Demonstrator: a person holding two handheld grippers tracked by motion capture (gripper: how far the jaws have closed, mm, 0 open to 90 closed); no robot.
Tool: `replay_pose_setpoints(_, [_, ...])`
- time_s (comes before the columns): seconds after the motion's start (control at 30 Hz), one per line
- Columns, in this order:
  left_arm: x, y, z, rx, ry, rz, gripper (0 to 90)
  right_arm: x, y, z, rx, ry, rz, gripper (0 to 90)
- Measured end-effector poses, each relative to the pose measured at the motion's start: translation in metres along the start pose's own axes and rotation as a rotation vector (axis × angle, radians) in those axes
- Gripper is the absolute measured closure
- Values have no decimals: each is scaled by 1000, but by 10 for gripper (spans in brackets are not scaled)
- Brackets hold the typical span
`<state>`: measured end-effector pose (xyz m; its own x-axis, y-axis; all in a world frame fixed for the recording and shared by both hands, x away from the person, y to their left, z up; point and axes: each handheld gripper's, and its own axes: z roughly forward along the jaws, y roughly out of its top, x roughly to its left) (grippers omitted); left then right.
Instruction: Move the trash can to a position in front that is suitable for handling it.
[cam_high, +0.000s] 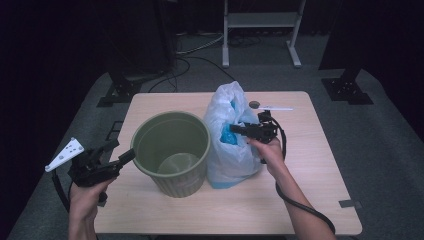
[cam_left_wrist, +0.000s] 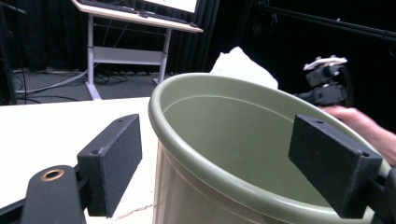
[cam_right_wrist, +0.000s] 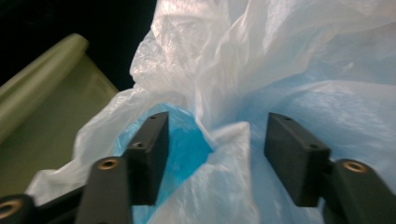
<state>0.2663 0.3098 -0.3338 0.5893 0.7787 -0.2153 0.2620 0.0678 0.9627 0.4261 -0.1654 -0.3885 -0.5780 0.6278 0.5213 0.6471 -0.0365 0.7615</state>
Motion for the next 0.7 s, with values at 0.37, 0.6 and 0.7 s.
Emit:
replay_pose_setpoints(0.37, [-2,0,2,-6,-6,1,162,-5,-1,-72,-83,-13,-15,311])
replay_pose_setpoints(0.6, [-1,1,3,-5,-12,4,161,-17,-18,-81,-82,-32,17,305])
replay_pose_setpoints(0.7, [-1,3,4,-14,-14,6,161,-19,-26,-80,-70,-33,28,301])
